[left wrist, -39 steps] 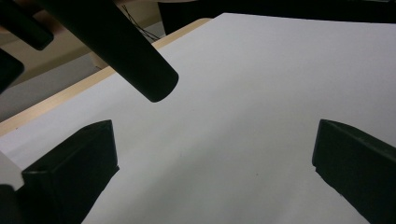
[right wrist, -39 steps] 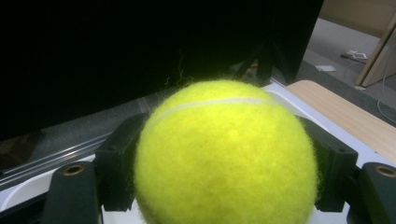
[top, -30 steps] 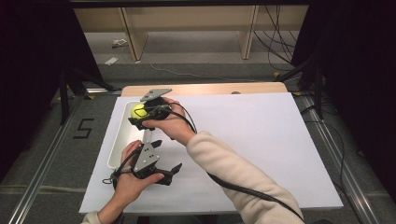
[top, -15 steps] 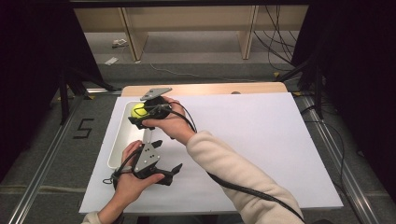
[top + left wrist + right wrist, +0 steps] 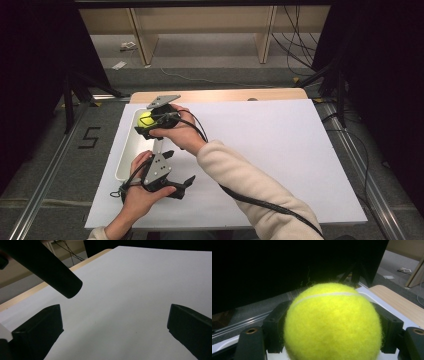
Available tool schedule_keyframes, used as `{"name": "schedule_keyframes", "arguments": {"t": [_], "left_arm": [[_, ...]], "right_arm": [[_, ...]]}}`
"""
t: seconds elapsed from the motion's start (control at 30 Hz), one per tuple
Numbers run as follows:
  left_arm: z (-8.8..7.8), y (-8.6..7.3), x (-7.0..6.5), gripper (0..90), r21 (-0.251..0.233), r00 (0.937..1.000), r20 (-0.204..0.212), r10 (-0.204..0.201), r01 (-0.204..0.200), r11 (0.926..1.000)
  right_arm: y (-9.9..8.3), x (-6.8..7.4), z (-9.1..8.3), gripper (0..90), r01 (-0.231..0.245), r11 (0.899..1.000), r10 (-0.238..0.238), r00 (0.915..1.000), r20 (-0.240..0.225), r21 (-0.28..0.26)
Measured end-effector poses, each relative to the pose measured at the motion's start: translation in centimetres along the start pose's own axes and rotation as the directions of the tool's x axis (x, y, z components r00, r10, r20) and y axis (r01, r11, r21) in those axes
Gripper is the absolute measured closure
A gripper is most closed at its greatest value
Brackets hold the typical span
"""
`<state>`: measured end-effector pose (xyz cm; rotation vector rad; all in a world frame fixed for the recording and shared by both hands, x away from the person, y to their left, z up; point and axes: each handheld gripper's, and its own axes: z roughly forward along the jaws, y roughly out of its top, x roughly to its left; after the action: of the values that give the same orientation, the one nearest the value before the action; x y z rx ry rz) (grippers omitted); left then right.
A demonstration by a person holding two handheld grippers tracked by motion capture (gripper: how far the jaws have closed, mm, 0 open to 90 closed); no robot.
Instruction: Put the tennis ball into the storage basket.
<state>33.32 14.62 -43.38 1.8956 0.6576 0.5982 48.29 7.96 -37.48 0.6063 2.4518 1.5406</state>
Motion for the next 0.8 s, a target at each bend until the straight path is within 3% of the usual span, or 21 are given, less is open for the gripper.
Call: {"name": "schedule_keyframes", "arguments": {"t": [0.8], "left_arm": [[-0.01, 0.03, -0.05, 0.0, 0.002, 0.9999, 0.008, 0.007, -0.007, 1.0000]], "right_arm": [[-0.72, -0.17, 0.77, 26.9, -0.004, 1.000, 0.004, 1.0000, -0.006, 0.022]]}}
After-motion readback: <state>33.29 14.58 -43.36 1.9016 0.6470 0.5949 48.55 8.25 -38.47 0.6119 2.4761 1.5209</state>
